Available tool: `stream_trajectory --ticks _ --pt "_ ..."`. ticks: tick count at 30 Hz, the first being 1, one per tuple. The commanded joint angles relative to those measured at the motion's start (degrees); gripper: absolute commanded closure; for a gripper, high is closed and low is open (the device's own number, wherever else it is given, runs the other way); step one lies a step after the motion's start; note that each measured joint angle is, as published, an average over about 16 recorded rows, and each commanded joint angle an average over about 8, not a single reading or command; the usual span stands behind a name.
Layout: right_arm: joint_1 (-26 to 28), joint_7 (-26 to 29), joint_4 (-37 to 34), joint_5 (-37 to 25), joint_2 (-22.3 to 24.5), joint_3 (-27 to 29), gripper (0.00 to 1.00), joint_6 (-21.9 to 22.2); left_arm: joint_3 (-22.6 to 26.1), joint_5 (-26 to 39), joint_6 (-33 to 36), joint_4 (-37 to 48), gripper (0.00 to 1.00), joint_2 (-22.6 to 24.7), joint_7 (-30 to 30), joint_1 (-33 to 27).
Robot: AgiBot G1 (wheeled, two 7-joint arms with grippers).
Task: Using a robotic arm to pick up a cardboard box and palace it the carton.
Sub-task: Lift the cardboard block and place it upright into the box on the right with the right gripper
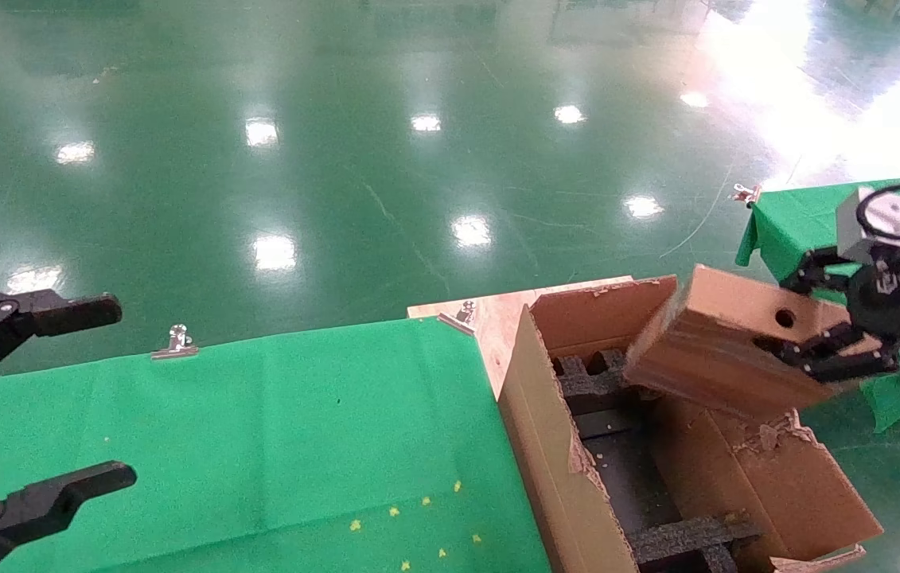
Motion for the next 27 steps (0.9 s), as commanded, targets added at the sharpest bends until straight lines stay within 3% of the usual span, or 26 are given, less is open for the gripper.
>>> stream_trajectory --ticks 1,9,12,19,27 --pt "0.45 0.24 -0.40 0.42 0.85 -1.99 1.00 0.10 0.00 0.00 0.00 0.00 0.00 0.00 0.00 0.00" --pt "0.41 0.84 -0.62 1.18 1.07 -3.21 1.00 0.75 0.00 -0.01 -0.01 0.01 0.00 0.00 0.00 0.01" --pt "-0.57 3.33 -1.27 2.07 1.21 -3.21 1.00 2.05 0.00 -0.01 -0.01 0.01 0.00 0.00 0.00 0.01" --pt "-4.95 17.26 -2.12 5.45 2.83 -4.26 1.00 8.34 0.00 -0.01 -0.01 0.01 0.00 0.00 0.01 0.01" --pt "-7.70 37.34 3.18 4.36 6.33 -6.27 1.00 17.74 0.00 -0.01 -0.01 0.01 0.00 -0.01 0.01 0.01"
